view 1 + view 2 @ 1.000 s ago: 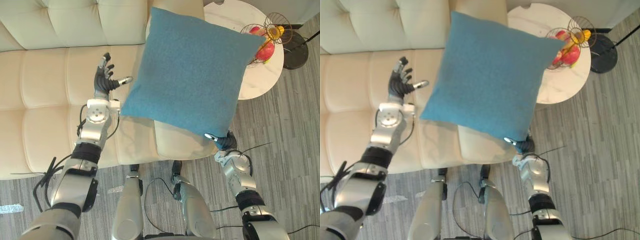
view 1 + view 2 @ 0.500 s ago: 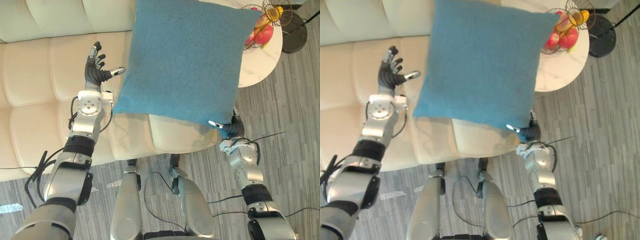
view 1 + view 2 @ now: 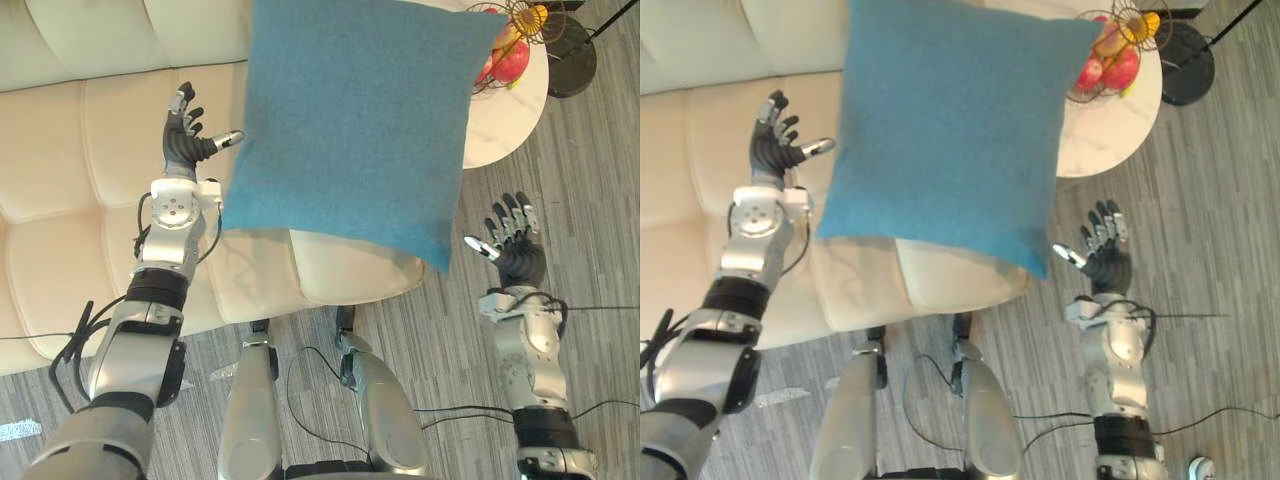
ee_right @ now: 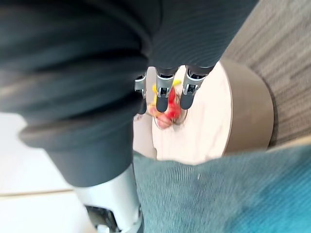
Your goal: Pick up cushions and gather them together orderly.
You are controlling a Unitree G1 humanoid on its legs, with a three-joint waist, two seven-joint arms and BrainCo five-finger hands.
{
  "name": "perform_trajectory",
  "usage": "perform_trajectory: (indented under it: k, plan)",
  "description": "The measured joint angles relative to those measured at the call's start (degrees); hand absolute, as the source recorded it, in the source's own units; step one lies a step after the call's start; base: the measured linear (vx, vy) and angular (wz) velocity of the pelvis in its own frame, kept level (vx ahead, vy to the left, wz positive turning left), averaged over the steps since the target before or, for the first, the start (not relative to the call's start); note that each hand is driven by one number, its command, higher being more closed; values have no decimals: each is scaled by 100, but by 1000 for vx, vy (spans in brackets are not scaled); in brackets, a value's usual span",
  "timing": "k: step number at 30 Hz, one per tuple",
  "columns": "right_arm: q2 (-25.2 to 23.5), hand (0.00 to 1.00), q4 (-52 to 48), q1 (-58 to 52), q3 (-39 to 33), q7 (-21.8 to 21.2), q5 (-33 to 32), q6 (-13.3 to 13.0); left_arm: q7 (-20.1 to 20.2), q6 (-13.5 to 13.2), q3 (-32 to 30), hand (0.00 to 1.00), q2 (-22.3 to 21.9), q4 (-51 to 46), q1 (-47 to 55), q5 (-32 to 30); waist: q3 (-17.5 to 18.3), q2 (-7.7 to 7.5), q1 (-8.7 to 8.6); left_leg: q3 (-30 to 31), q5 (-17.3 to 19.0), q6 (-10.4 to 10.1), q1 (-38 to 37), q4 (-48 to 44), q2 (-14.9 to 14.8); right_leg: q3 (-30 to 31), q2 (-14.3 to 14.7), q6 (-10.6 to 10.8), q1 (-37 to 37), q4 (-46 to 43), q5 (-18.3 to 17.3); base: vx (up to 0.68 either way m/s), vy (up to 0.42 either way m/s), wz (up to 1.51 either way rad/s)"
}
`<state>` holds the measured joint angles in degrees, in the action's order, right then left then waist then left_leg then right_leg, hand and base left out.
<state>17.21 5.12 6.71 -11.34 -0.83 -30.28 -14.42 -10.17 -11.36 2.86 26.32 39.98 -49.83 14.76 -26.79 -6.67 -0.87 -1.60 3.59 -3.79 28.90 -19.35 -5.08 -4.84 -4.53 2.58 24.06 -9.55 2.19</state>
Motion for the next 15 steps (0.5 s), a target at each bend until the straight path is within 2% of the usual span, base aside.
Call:
perform_trajectory:
  k: [4, 11, 15]
  plan:
    - [-28, 0, -1, 140, -1, 115, -48, -81, -95, 0, -18, 0, -23, -4, 6, 1, 0, -1, 6, -59, 13, -19, 21, -1, -27, 60, 23, 0, 63, 0, 0, -26, -6, -9]
    - [-29, 0, 81, 1023, 54, 273, -138, -100, -97, 3, 51, 0, -60, 0, -22, 1, 0, 0, -15, 11, 14, -20, 315, -111, -53, 44, 69, 16, 194, 184, 144, 20, 0, 0]
    - [-27, 0, 501, 1610, 252, 393, -137, -125, -107, 18, 52, 0, -77, 37, -72, 1, -1, 0, 25, 61, 14, -19, 344, -110, -31, 25, 64, 19, 191, 218, 161, 20, 3, 5]
